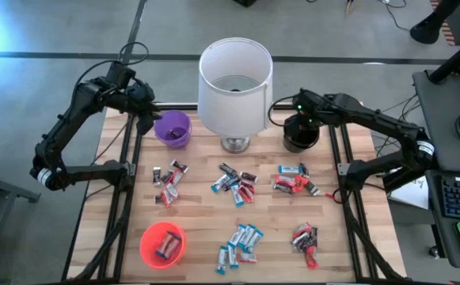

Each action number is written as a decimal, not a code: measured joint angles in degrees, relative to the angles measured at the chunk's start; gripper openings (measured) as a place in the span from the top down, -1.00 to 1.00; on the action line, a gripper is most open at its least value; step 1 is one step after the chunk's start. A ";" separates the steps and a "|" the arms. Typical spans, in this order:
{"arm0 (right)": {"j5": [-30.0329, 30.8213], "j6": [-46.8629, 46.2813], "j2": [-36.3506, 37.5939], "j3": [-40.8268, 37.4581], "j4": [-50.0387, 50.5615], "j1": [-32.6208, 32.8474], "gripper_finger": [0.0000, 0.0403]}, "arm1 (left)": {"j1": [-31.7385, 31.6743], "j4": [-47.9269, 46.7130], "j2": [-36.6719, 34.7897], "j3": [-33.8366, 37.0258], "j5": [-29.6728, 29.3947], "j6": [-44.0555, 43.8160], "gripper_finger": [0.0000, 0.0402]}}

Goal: Organize candy in baskets
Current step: Put the orange chocolate bar into the black bucket

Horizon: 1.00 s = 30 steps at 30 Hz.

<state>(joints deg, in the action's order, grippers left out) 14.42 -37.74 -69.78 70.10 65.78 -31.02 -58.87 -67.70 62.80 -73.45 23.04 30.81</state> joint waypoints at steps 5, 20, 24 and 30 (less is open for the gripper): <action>0.43 2.39 0.00 2.65 -0.11 -0.05 0.94 | 0.02 0.00 -0.03 0.00 0.01 0.24 0.33; -12.51 9.10 -1.00 5.58 7.89 -1.66 0.94 | 0.02 -0.53 -0.10 -4.78 0.05 0.24 0.33; -12.97 11.84 -2.18 5.56 11.02 -2.45 0.94 | 0.02 -1.64 -0.10 -7.59 0.09 0.24 0.33; -8.66 12.52 -3.05 5.53 10.96 -3.62 0.94 | 0.02 -3.47 -0.14 -10.34 0.14 0.23 0.33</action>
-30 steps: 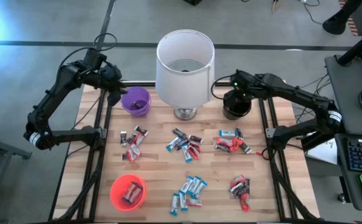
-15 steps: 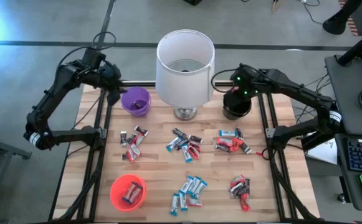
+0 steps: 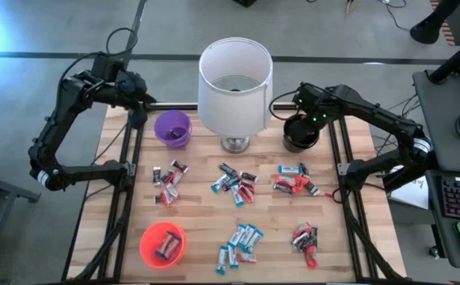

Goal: Organize candy in baskets
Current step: Put the orange chocolate bar into the black bucket

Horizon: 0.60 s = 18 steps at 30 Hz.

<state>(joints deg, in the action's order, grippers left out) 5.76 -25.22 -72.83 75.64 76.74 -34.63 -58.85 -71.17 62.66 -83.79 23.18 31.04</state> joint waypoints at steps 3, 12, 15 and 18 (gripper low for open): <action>0.24 1.86 -0.14 0.00 -0.13 -0.28 0.94 | 0.00 -0.60 -0.01 0.06 -0.02 0.01 0.33; 0.68 4.20 -0.14 -0.02 -0.88 -0.28 0.93 | 0.00 -1.80 0.04 0.90 -0.03 0.01 0.33; 6.89 3.85 -0.10 -0.02 -2.01 -0.28 0.94 | -0.02 -1.80 0.04 0.91 -0.04 0.01 0.33; 9.29 3.82 -0.05 -0.02 -1.99 -0.31 0.94 | -0.02 -1.76 0.04 0.92 -0.04 0.01 0.33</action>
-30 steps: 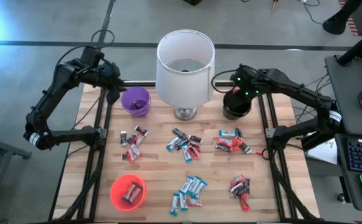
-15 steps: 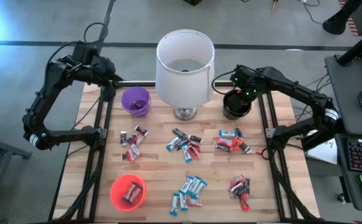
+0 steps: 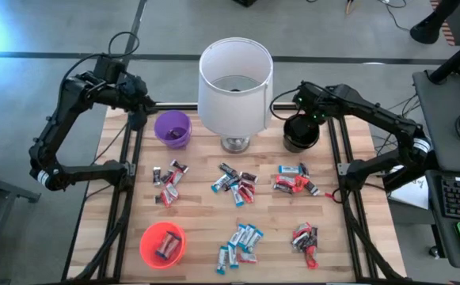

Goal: Organize candy in baskets
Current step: Put the orange chocolate bar into the black bucket

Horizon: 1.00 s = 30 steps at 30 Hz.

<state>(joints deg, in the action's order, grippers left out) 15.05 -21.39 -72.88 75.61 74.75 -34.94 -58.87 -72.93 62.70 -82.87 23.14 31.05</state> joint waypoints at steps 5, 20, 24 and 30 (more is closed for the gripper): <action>-0.01 -1.65 0.00 0.00 -0.07 0.03 0.94 | 0.00 0.00 0.00 0.00 -0.02 0.08 0.33; -1.83 -3.20 -0.36 0.00 -0.51 0.02 0.94 | 0.00 0.07 0.00 0.02 -0.01 0.63 0.33; -9.87 -2.71 -1.36 0.00 -0.51 0.02 0.94 | 0.02 0.07 0.00 0.04 -0.02 1.10 0.33; -14.18 -1.57 -3.34 0.00 -0.20 0.02 0.94 | 0.00 0.07 0.00 0.04 -0.02 1.25 0.33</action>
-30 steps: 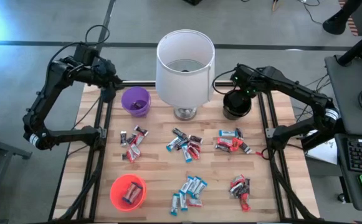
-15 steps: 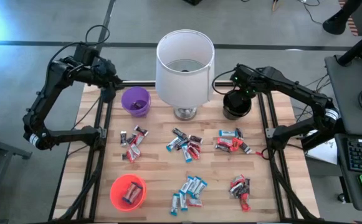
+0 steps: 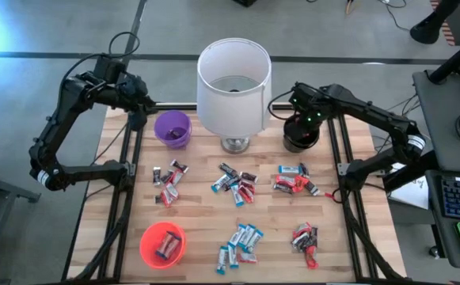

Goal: Organize candy in baskets
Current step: Put the orange chocolate bar into the black bucket

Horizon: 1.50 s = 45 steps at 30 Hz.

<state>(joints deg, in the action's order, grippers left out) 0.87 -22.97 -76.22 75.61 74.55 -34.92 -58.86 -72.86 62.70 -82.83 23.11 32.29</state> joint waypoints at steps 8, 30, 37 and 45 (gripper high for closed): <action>0.60 -0.62 -0.84 0.00 0.14 0.00 0.94 | -0.01 -0.04 0.00 0.00 0.00 0.03 0.33; 0.58 -3.54 -0.36 0.02 -0.58 0.04 0.94 | 0.01 -0.04 0.00 0.02 0.00 0.26 0.33; 1.42 -2.60 -0.40 0.02 -1.27 0.02 0.94 | 0.00 -0.04 0.00 0.02 0.00 0.24 0.33; 7.94 -2.94 -0.63 -0.73 -2.30 0.02 0.94 | -0.01 -0.04 0.00 0.02 0.00 0.24 0.33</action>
<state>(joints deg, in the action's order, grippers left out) 8.82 -25.91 -76.85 74.88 72.25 -34.89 -58.87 -72.90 62.70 -82.81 23.11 32.53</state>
